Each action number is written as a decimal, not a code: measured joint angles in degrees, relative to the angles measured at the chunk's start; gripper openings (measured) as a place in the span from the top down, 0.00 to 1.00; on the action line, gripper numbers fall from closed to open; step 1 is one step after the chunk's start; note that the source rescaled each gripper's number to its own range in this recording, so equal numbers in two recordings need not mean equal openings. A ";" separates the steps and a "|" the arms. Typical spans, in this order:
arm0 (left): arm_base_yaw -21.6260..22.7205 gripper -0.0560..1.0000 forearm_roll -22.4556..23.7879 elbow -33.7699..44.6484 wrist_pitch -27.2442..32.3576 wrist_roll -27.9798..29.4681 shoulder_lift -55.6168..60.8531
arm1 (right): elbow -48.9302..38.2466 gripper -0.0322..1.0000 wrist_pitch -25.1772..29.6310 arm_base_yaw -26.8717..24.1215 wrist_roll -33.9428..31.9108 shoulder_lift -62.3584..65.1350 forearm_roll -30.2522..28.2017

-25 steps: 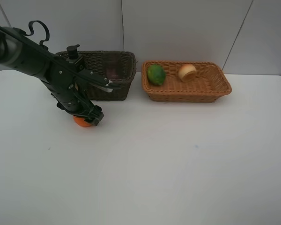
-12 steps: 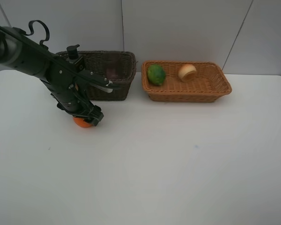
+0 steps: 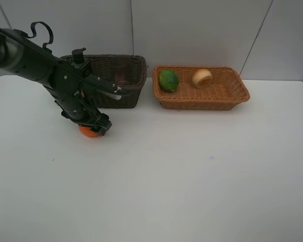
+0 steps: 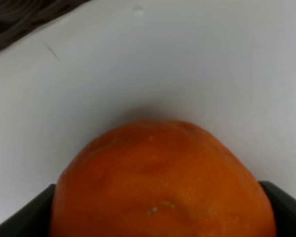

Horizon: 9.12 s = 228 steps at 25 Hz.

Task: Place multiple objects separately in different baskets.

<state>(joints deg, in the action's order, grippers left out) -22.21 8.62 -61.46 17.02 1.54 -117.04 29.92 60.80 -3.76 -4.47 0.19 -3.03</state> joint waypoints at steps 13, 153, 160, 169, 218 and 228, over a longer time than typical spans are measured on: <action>0.00 0.07 0.00 0.02 6.93 0.33 8.60 | 0.00 0.05 0.00 0.00 0.00 0.00 0.00; 0.90 0.01 -9.66 4.10 27.26 -2.16 49.58 | 0.00 0.05 0.00 0.00 0.00 0.00 0.00; 11.46 0.01 -12.24 16.70 30.19 -2.32 69.58 | 0.00 0.05 0.00 0.00 0.00 0.00 0.00; 22.34 0.01 -13.07 21.01 41.39 -2.56 92.90 | 0.00 0.05 0.00 0.00 0.00 0.00 0.00; 25.33 0.01 -9.09 32.63 43.99 1.89 117.48 | 0.00 0.05 0.00 0.00 0.00 0.00 0.00; 25.33 0.01 -9.09 32.63 43.99 1.89 117.48 | 0.00 0.05 0.00 0.00 0.00 0.00 0.00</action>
<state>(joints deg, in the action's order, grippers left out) 3.12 -0.47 -28.82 61.01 3.42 0.44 29.92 60.80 -3.76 -4.47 0.19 -3.03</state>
